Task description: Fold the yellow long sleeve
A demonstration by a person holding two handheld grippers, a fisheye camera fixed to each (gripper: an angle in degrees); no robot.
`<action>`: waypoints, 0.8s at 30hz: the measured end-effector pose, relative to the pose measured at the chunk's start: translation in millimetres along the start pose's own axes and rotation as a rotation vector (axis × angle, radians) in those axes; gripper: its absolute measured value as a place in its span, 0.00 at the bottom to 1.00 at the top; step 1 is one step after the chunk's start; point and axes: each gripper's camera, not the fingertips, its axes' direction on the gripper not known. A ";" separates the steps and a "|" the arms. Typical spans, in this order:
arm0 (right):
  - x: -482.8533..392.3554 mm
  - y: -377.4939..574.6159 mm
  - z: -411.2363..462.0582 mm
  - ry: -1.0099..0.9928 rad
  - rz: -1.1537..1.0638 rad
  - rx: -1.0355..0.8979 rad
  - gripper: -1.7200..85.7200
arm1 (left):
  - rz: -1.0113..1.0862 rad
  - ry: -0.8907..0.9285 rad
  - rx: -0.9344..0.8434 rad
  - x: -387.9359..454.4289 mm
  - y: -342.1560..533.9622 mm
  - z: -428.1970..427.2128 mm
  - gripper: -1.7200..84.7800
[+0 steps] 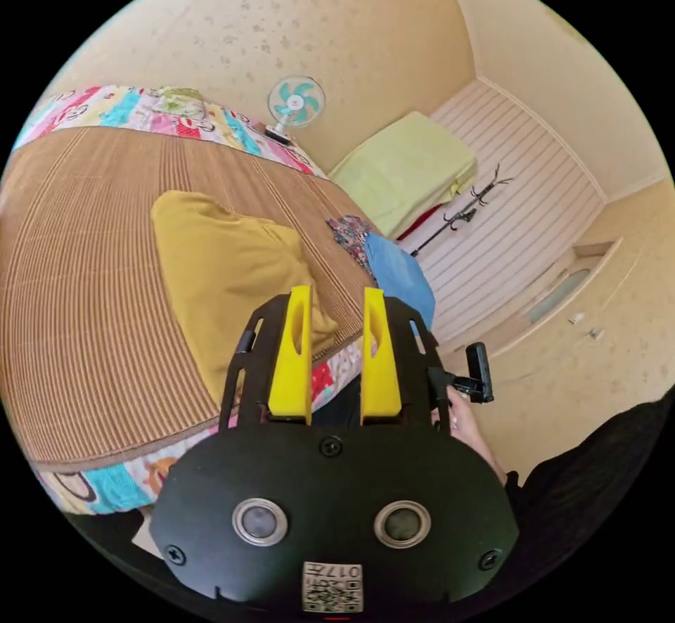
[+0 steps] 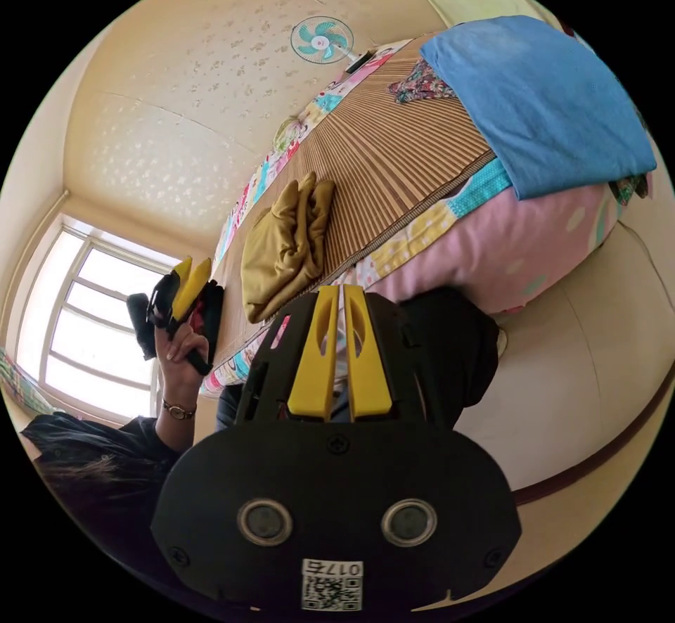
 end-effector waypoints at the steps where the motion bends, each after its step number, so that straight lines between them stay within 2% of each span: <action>1: 4.7 -1.9 -0.3 -0.011 0.003 -0.009 0.07 | -0.107 -0.127 0.086 -16.8 13.5 -21.5 0.16; 2: 13.1 -6.1 0.4 -0.046 0.013 -0.028 0.08 | -0.228 -0.244 0.144 -35.9 26.5 -38.8 0.18; 4: 23.7 -13.1 4.5 -0.126 0.032 -0.055 0.12 | -0.378 -0.292 0.119 -67.7 39.1 -47.4 0.19; 7: 36.3 -26.8 19.2 -0.303 0.083 -0.089 0.17 | -0.539 -0.170 -0.143 -117.8 55.1 -11.2 0.15; 8: 39.9 -32.2 27.7 -0.369 0.110 -0.102 0.19 | -0.508 -0.089 -0.169 -120.7 59.4 -2.8 0.11; 10: 43.8 -39.6 42.7 -0.453 0.159 -0.132 0.20 | -0.525 -0.005 -0.221 -118.6 64.2 1.3 0.09; 14: 50.1 -48.4 75.6 -0.594 0.271 -0.187 0.23 | -0.380 0.243 -0.320 -76.4 78.7 -10.4 0.08; 16: 55.1 -49.2 88.5 -0.698 0.326 -0.187 0.22 | -0.273 0.308 -0.367 -50.2 88.4 -27.4 0.08; 18: 55.1 -46.2 108.4 -0.933 0.436 -0.210 0.20 | -0.159 0.348 -0.424 -24.1 102.2 -48.8 0.08; 19: 51.2 -44.4 112.6 -0.978 0.458 -0.232 0.20 | -0.098 0.347 -0.445 -10.6 112.7 -67.9 0.08; 21: 10.8 -43.5 110.7 -1.062 0.330 -0.298 0.20 | -0.044 0.317 -0.384 -1.1 125.3 -111.7 0.09; 24: -60.5 -48.2 102.3 -1.088 0.146 -0.324 0.19 | 0.003 0.323 -0.184 -3.7 146.5 -206.6 0.14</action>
